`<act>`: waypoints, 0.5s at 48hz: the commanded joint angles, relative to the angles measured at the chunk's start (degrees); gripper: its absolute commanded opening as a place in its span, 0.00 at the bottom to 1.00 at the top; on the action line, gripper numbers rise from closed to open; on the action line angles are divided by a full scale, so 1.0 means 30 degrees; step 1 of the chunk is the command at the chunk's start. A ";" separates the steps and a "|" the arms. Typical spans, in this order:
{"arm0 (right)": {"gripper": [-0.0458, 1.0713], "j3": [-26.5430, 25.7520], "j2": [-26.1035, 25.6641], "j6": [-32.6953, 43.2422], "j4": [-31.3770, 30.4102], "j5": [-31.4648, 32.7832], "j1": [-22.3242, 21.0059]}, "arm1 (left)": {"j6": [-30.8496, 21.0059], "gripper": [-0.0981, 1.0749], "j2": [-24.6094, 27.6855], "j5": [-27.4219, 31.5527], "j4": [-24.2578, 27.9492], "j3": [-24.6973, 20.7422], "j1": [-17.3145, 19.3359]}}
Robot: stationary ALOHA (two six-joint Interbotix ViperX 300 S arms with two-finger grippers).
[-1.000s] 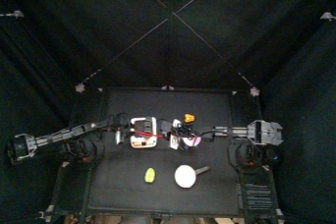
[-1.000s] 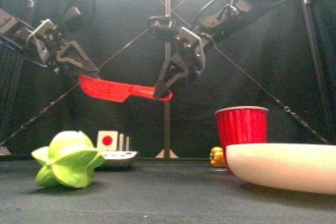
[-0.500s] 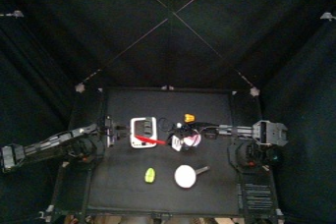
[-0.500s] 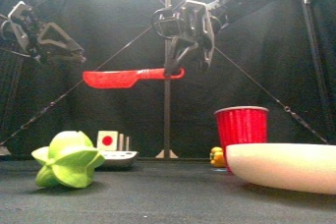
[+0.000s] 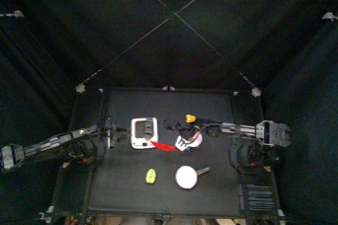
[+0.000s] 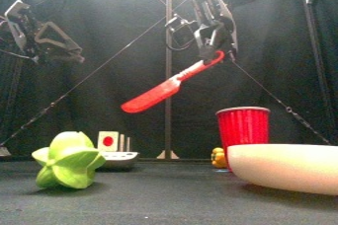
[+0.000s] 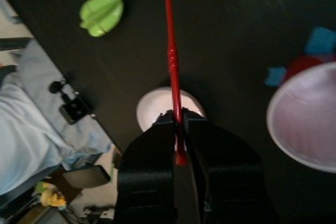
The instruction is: Place knife in cup
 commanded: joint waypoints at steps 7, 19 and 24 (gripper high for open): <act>0.35 -0.1084 -0.2607 0.2373 -0.2344 0.2666 0.0117 | 0.0000 0.70 0.0059 -0.0029 -0.0059 -0.0264 -0.0059; 0.35 -0.0645 -0.4775 0.4395 -0.3135 0.6064 -0.0117 | 0.0029 0.70 0.0059 -0.0029 0.0000 -0.0205 -0.0059; 0.35 -0.0176 -0.5068 0.4688 -0.3164 0.7061 -0.0439 | 0.0000 0.70 0.0059 -0.0059 0.0088 -0.0146 -0.0059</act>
